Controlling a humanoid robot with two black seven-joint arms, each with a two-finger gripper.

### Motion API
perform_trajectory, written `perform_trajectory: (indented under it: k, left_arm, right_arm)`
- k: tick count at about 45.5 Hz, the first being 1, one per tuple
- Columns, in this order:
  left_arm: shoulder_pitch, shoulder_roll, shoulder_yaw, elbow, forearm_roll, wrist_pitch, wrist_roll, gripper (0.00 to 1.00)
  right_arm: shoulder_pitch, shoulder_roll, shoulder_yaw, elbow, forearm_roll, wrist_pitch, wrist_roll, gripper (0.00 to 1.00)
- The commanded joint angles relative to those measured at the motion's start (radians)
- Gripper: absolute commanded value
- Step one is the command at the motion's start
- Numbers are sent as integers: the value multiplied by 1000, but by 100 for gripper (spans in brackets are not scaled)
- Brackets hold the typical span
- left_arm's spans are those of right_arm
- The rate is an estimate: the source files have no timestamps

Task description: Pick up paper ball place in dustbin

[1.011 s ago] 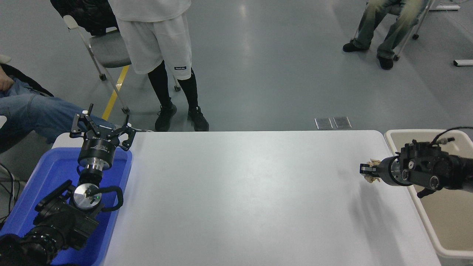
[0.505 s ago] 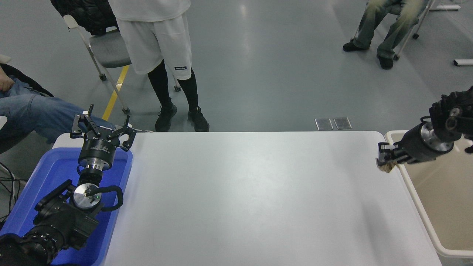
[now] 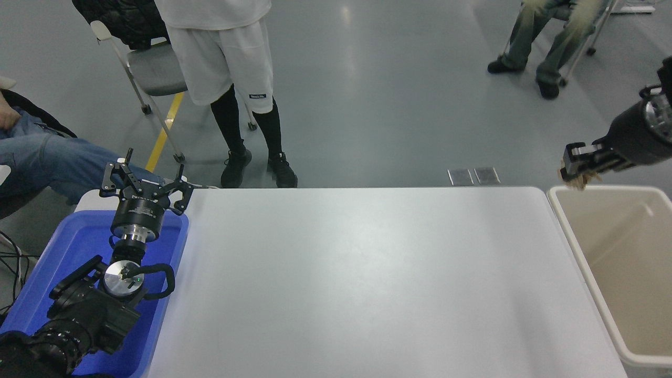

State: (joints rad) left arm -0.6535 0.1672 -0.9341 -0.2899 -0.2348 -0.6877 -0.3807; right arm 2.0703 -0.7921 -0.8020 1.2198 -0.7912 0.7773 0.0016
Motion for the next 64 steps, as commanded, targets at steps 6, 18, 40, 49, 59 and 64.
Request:
perform_trajectory:
  k: [6, 18, 40, 49, 59, 64]
  left_arm:
    - [0, 0, 0, 0, 0, -1, 0, 99]
    - [0, 0, 0, 0, 0, -1, 0, 99]
    - [0, 0, 0, 0, -1, 0, -1, 99]
    - [0, 0, 0, 0, -1, 0, -1, 99]
    - [0, 0, 0, 0, -1, 0, -1, 99]
    - [0, 0, 0, 0, -1, 0, -1, 99]
  right_arm:
    - [93, -22, -3, 43, -9, 8, -5, 0]
    - [31, -93, -3, 20, -69, 8, -5, 0]
    - [-283, -157, 50, -321, -82, 8, -2, 0]
    - [-462, -157, 119, -433, -77, 8, -3, 0]
    - [-648, -150, 145, -532, -63, -51, 1, 0]
    - [-754, -142, 220, -559, -46, -171, 1, 0]
